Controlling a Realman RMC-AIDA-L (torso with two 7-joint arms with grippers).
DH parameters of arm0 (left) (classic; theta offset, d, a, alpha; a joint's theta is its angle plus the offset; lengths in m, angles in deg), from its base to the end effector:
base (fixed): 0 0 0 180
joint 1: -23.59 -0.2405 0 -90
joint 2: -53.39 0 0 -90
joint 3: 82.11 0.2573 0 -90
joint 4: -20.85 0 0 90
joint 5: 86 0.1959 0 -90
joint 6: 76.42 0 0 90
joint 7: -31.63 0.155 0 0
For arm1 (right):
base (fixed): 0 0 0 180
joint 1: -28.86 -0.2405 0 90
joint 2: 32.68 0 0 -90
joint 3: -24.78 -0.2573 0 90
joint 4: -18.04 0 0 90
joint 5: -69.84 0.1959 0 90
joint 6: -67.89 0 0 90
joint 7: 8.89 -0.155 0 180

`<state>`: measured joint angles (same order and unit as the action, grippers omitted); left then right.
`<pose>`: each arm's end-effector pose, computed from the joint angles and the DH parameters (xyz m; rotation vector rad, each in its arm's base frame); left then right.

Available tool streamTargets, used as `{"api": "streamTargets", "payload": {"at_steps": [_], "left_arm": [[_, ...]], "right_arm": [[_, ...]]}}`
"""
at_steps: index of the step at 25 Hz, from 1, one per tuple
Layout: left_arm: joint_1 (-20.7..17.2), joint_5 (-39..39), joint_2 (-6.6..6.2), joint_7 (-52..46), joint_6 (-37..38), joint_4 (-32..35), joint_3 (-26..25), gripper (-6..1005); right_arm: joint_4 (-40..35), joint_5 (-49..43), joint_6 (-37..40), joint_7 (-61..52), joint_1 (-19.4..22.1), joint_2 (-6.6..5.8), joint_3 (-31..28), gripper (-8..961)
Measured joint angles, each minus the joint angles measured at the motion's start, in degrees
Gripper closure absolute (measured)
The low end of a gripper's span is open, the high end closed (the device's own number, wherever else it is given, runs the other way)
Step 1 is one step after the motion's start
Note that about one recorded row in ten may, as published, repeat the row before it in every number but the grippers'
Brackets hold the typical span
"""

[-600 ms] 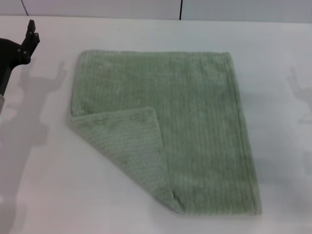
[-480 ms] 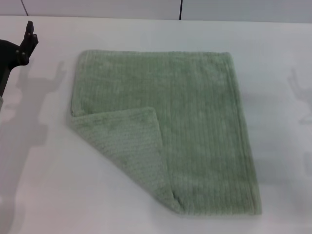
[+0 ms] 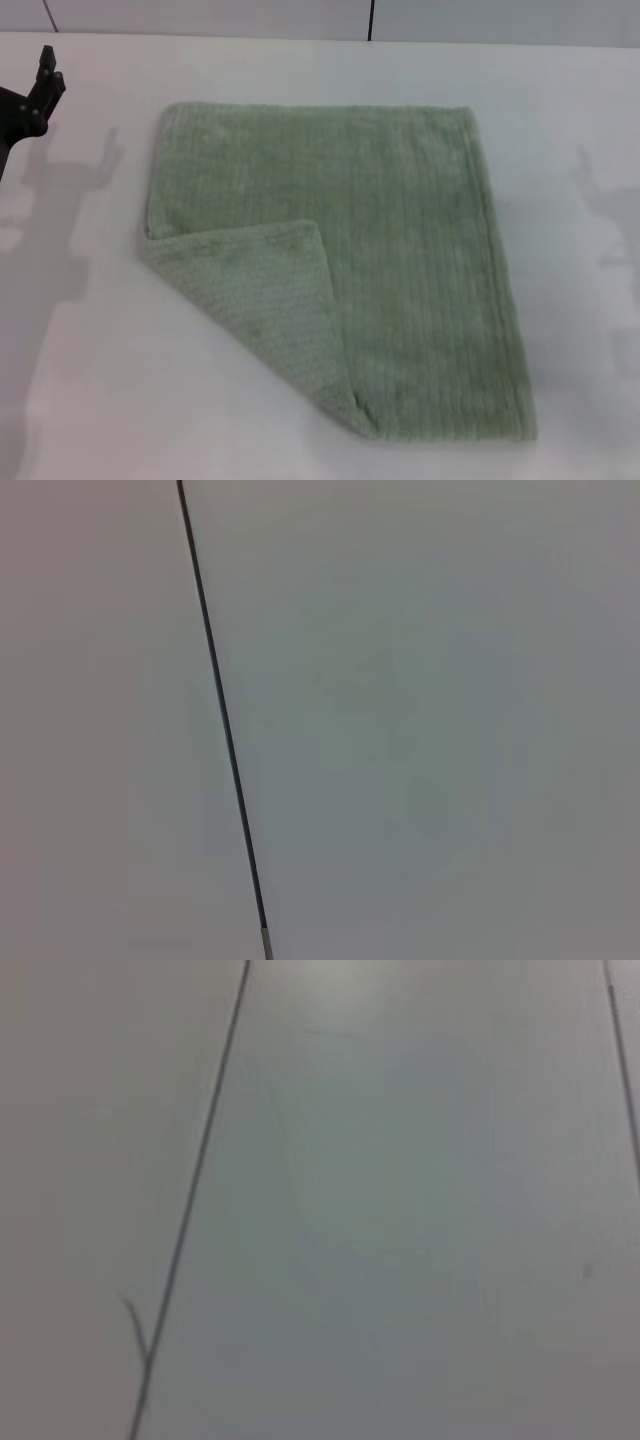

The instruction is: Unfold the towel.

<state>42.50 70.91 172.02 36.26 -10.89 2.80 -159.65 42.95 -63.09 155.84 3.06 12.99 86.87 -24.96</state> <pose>-0.3217 0.3334 0.0268 -1.4965 -0.3185 -0.5588 0.2590 0.2931 0.0192 -1.3592 0.1101 0.8659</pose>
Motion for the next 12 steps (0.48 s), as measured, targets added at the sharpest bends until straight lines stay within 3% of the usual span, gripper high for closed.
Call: {"api": "streamTargets", "payload": {"at_steps": [4, 6, 7, 8, 9, 11, 12], "left_arm": [[-0.4, 0.0, 0.10, 0.0, 0.5, -0.5, 0.1, 154], [-0.2, 0.0, 0.07, 0.0, 0.6, -0.4, 0.4, 154], [-0.1, 0.2, 0.04, 0.0, 0.6, -0.4, 0.5, 154], [0.0, 0.4, -0.01, -0.1, 0.5, -0.3, 0.6, 154], [0.0, 0.4, -0.01, -0.1, 0.5, -0.3, 0.6, 154], [0.1, 0.4, 0.00, -0.1, 0.5, -0.6, 0.9, 154], [0.0, 0.4, 0.00, -0.4, 0.5, -0.9, 1.2, 154]], "right_arm": [[5.0, 0.2, -3.9, -0.3, 0.5, -0.21, 1.4, 224], [11.3, -0.6, -10.1, 0.0, 1.8, -1.19, 1.3, 235], [16.7, -2.0, -16.2, 0.8, 2.8, -2.47, 1.1, 241], [27.0, -3.4, -28.9, 1.9, 4.6, -4.54, 0.0, 246], [27.0, -3.4, -28.9, 1.9, 4.6, -4.54, 0.0, 252], [39.9, -2.6, -43.8, 2.3, 7.6, -5.36, -3.3, 263], [45.4, -2.2, -50.9, 2.3, 9.0, -5.09, -5.7, 269]]}}
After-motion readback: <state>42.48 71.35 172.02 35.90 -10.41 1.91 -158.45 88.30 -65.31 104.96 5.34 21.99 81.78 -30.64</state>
